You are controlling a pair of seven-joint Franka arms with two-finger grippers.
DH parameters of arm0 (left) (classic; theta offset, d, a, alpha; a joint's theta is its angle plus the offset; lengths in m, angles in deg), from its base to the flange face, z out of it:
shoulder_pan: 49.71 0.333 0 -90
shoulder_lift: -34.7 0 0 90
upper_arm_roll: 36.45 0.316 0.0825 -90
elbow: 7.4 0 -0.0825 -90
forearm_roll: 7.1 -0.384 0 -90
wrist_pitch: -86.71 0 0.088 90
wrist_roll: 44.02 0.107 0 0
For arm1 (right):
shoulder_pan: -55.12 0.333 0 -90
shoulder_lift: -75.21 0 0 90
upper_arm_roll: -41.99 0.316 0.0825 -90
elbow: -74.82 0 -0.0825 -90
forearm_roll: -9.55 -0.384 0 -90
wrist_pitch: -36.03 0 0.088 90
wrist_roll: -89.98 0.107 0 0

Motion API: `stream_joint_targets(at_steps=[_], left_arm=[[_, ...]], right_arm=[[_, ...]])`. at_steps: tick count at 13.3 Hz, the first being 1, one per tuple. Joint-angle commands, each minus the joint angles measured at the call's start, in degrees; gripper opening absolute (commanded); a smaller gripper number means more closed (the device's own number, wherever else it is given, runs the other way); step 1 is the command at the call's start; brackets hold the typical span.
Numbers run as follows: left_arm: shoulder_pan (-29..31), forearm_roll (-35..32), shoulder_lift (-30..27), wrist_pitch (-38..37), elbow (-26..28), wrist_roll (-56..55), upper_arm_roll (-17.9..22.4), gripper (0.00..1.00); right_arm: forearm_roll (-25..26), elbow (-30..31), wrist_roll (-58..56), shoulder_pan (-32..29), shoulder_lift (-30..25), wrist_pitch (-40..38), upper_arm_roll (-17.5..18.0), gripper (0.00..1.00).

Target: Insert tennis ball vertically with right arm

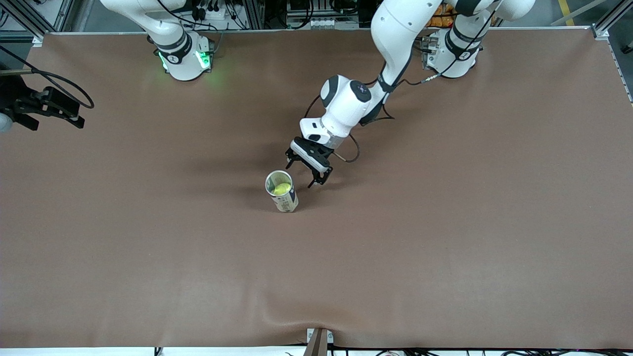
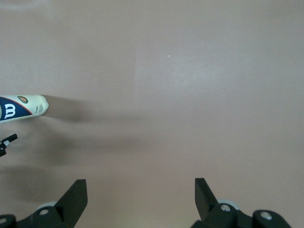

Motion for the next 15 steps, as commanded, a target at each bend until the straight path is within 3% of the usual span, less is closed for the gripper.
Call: stream_joint_targets(at_steps=[1,4,7,10,12,15], left_arm=[[-0.04,0.46,-7.83,-12.23,2.81,0.55,5.35,1.0],[0.31,-5.05,-12.33,-24.37,2.81,0.46,11.15,1.0],[0.58,-15.16,-14.88,-36.58,0.36,0.19,18.88,1.0],[0.75,-21.06,-15.94,-51.51,-5.08,0.19,27.75,1.0],[2.06,-22.73,-16.12,-61.45,-9.21,0.37,33.47,1.0],[10.03,-30.45,-16.21,-72.02,-16.33,0.63,35.86,1.0]], right_arm=[[0.22,-0.15,-0.59,0.06,0.08,-0.44,-0.62,1.0],[0.13,0.02,-0.68,-1.17,0.26,-0.44,-0.71,1.0],[0.22,-0.07,-0.68,-1.78,0.7,-0.52,-0.54,1.0],[0.22,0.37,-0.85,-6.86,0.79,-2.09,3.05,1.0],[0.3,0.2,-1.46,-7.5,0.96,-2.19,3.51,1.0],[0.3,-0.24,-1.55,-5.4,1.14,-2.28,2.46,1.0]])
